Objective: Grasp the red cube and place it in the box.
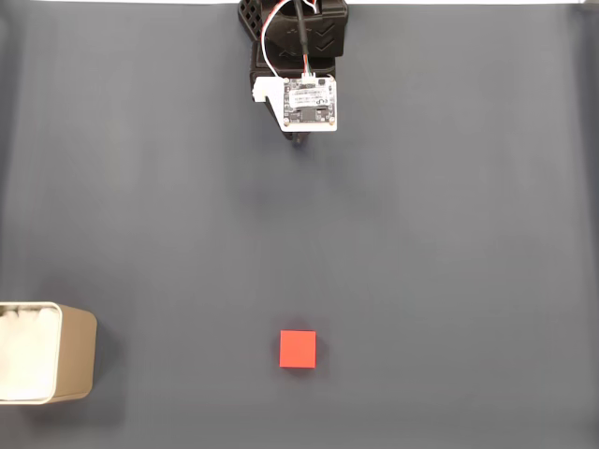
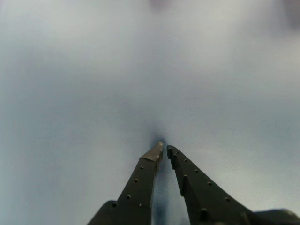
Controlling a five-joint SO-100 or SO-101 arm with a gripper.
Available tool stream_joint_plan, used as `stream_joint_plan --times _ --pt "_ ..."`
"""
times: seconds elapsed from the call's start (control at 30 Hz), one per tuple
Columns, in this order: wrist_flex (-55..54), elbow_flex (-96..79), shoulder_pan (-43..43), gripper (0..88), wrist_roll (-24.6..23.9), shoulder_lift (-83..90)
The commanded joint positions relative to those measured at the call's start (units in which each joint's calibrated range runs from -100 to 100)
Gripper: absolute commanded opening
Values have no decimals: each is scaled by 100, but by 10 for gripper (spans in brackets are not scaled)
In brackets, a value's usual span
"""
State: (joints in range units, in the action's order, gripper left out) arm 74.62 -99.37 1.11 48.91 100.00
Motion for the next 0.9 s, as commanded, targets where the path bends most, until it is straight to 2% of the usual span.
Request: stream_joint_plan --times 0.0,0.8,0.87 --pt "128 -54 31 0 -20 0" --pt "103 -54 2 0 -63 0" --pt "-159 -45 2 0 -103 0"
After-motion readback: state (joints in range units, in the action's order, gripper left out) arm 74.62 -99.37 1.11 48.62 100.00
